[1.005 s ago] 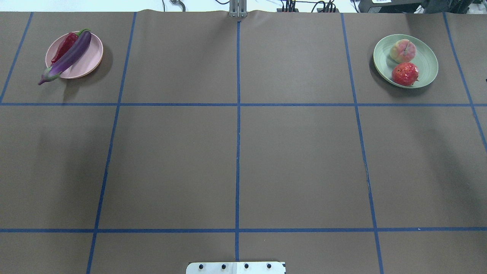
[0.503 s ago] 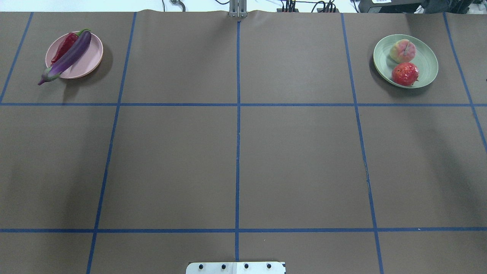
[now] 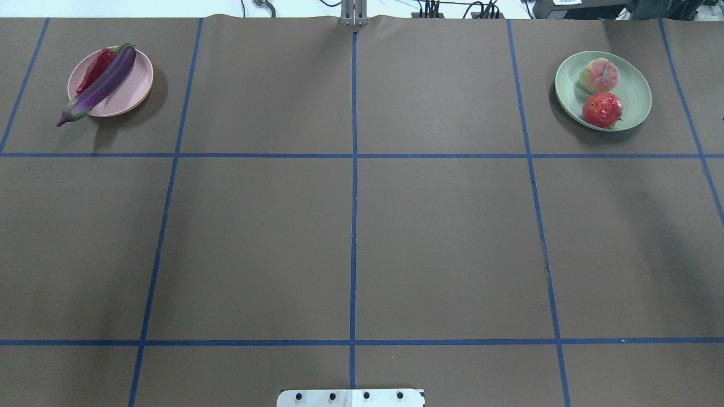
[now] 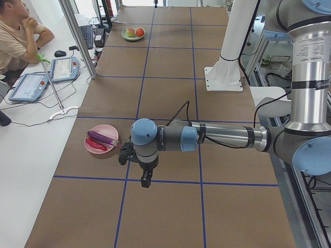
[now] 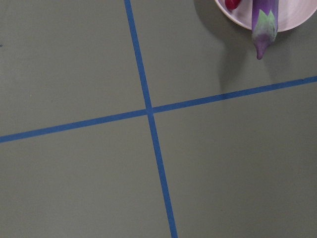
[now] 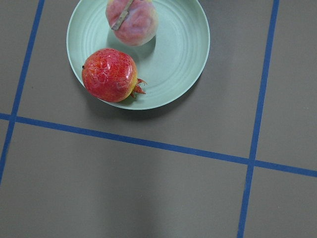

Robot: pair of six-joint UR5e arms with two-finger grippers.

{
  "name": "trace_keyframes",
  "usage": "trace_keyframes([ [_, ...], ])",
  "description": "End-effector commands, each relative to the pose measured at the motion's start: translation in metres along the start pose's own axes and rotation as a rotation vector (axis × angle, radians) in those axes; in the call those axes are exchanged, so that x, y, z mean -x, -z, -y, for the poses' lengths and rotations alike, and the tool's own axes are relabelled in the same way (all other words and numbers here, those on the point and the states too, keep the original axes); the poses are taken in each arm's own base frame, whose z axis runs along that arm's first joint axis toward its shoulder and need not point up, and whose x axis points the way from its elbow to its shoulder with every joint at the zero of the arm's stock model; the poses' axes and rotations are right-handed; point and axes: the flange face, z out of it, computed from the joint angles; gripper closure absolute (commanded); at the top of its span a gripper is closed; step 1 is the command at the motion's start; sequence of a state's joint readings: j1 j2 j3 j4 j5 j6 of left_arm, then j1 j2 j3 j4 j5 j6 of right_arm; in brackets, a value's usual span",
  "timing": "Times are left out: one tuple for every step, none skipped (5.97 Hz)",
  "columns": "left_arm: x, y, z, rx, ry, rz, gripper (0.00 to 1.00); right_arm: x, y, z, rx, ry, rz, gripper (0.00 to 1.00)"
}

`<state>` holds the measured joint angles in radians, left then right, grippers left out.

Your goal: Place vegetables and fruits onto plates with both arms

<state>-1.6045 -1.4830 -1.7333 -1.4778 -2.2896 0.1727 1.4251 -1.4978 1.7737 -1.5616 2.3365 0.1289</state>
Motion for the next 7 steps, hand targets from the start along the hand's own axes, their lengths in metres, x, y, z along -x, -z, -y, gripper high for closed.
trace_keyframes([
  [0.002,0.005,0.000,-0.001,0.104,0.009,0.00,0.002,0.001,0.000,-0.002,0.002,0.006,0.00],
  [-0.002,0.010,0.001,-0.022,0.135,0.011,0.00,0.002,0.001,0.000,-0.002,0.002,0.006,0.00],
  [-0.008,0.015,0.001,-0.039,0.121,-0.004,0.00,0.002,0.003,0.000,-0.005,0.003,0.006,0.00],
  [-0.010,0.011,0.002,-0.034,0.135,-0.055,0.00,0.002,0.003,0.000,-0.005,0.003,0.005,0.00],
  [-0.010,0.011,0.004,-0.036,0.137,-0.056,0.00,0.003,0.004,0.000,-0.008,0.007,0.005,0.00],
  [-0.015,0.018,0.005,-0.049,0.122,-0.053,0.00,0.001,0.002,-0.003,-0.004,0.004,0.004,0.00],
  [-0.015,0.018,0.003,-0.048,0.118,-0.044,0.00,0.000,0.001,-0.005,-0.002,0.002,0.006,0.00],
])
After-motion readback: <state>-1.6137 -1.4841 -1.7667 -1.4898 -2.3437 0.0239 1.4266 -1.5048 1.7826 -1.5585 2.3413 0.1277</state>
